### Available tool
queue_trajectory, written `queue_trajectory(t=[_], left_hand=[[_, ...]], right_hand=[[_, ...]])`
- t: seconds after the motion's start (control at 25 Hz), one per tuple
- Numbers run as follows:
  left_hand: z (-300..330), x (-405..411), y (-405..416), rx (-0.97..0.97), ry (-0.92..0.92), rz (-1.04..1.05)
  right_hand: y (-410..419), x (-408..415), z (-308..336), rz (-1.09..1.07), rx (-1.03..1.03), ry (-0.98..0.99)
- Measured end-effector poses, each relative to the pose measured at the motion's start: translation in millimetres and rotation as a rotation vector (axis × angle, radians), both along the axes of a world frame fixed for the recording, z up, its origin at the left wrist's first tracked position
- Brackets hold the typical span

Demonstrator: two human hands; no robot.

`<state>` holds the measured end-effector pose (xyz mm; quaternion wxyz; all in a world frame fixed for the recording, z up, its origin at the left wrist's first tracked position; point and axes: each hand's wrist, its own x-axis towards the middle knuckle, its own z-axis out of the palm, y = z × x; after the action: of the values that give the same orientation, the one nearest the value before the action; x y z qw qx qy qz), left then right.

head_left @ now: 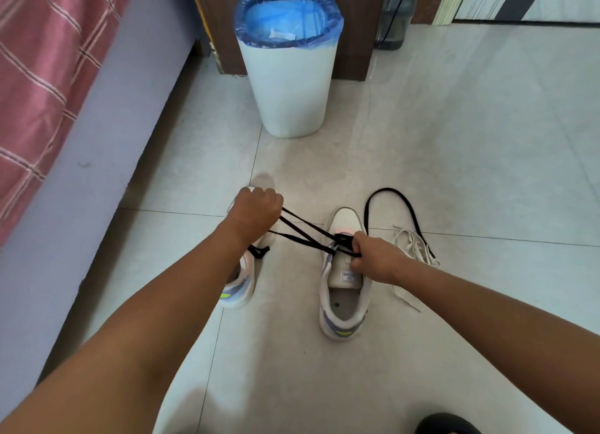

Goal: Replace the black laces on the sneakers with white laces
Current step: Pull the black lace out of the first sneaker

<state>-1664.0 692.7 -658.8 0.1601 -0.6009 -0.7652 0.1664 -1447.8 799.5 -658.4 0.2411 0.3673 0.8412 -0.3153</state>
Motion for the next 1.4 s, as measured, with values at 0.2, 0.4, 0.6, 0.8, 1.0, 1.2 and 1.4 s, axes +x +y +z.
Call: queue_trajectory(t=[0.2,0.4,0.6,0.8,1.0,1.2,1.4], left_hand=[[14.8,30.1,18.8,0.374,-1.868,1.017],[2.7,10.6,10.3,0.000,-0.876,0.460],[2.9,-12.8,-0.3,0.055,-0.362,0.112],[5.3,24.7,23.3,0.438,-1.800,1.038],[2.6,28.2,19.5,0.628,-2.106,0.960],[3.2,-15.4,7.9,-0.045,-0.585,0.252],[0.7,-16.2,-3.6,0.169,-0.472,0.325]], right_hand=[[-5.2,-3.0,5.4,0.057,0.042,-0.016],[-2.6,3.2,2.7,0.006,0.025,0.009],[-0.3,4.8,1.4,0.013,0.025,-0.016],[-4.0,1.9,1.9,0.058,0.061,-0.039],[-1.7,5.6,-1.2,0.032,0.033,-0.011],[3.2,9.3,-1.8,0.019,0.032,-0.019],[2.8,10.0,-3.1,0.033,0.046,-0.028]])
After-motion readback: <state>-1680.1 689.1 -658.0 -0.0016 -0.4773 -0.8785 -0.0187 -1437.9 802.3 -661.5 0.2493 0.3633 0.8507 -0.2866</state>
